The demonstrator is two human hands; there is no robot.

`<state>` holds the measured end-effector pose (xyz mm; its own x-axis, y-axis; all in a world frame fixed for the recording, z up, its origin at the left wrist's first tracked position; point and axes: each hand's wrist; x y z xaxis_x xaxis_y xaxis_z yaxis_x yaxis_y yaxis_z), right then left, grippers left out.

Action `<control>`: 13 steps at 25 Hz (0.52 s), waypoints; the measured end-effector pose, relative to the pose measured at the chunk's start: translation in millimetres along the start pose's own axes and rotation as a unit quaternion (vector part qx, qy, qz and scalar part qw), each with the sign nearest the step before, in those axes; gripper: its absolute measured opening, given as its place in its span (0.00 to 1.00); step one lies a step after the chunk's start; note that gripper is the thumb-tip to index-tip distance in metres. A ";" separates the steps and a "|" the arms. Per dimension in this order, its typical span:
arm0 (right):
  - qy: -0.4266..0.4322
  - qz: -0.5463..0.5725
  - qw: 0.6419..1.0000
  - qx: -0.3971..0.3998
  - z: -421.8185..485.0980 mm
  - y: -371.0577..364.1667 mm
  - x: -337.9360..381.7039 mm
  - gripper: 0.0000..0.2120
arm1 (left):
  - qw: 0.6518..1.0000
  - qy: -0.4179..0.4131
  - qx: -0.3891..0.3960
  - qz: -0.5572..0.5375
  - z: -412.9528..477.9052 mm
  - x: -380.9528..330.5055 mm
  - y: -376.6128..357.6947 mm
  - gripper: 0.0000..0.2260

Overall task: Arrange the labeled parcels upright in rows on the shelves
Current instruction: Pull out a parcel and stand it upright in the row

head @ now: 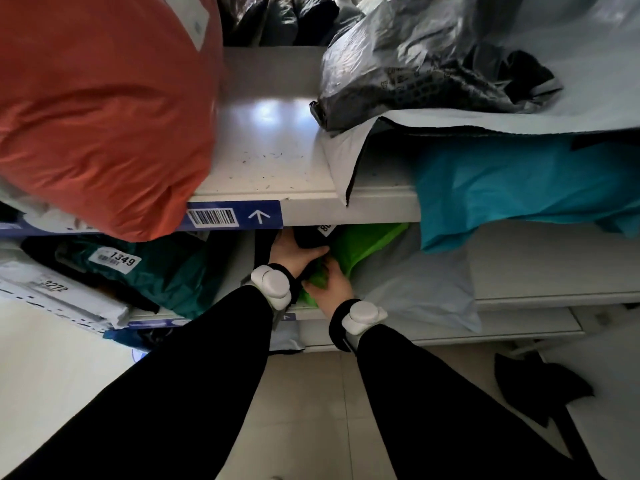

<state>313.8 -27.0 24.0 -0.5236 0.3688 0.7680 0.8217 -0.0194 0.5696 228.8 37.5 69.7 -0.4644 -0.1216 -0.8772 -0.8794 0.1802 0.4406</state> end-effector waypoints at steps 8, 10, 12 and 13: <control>0.027 -0.010 1.000 0.002 11.2 -17.1 -8.1 0.29 | 0.999 -0.014 0.030 -0.038 14.9 0.4 -7.5 0.21; 0.030 -0.001 1.000 -0.003 12.4 -19.4 -10.1 0.30 | 0.998 -0.026 0.030 -0.043 15.6 1.8 -8.9 0.18; 0.028 0.008 1.000 0.000 13.0 -19.6 -10.9 0.31 | 0.998 -0.032 0.025 -0.037 14.5 1.1 -8.8 0.13; 0.026 0.009 1.000 0.002 12.9 -19.0 -10.9 0.31 | 0.998 -0.030 0.023 -0.044 14.3 1.8 -8.5 0.11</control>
<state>306.7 -18.7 1.0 -0.5199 0.3189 0.7925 0.8319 -0.0218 0.5545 236.9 49.7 61.6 -0.3764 -0.0804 -0.9230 -0.9106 0.2157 0.3526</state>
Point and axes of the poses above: each hand's wrist, its own z-axis towards the middle knuckle, its own y-axis out of the back of the hand, x = y × z, and after that the axes turned 8 degrees about -z, right-handed
